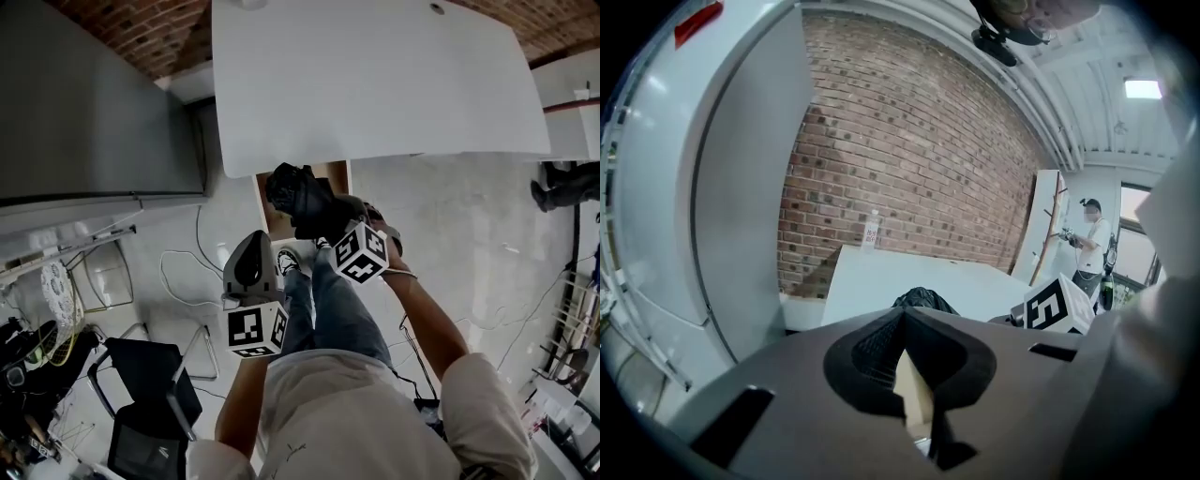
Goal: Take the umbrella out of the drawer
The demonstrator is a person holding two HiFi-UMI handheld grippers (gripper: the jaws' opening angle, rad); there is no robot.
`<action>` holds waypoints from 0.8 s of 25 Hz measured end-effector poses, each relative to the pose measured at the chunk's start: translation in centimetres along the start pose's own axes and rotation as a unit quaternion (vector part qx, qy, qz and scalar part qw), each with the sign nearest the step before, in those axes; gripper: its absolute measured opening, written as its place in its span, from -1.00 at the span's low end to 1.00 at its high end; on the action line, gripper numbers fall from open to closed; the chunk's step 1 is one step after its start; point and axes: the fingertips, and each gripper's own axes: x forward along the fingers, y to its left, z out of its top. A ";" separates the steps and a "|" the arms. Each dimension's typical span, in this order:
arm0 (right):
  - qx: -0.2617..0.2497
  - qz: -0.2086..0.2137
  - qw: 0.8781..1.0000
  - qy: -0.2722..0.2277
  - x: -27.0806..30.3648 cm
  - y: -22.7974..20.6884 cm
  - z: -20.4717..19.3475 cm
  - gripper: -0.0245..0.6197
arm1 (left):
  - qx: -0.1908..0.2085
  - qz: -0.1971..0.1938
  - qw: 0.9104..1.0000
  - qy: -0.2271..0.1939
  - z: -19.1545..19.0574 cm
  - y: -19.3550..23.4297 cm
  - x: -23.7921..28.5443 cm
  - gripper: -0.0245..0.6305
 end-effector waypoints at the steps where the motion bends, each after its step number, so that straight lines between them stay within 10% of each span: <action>1: 0.001 -0.001 1.000 -0.003 -0.5 -0.1 0.2 -0.15 | -0.001 0.000 1.000 -0.002 0.4 -0.2 -0.2 -0.87; 20: 0.040 -0.034 0.996 -0.073 -8.6 -3.3 5.2 -0.15 | 0.004 -0.027 0.999 -0.041 6.3 -3.0 -1.6 -0.87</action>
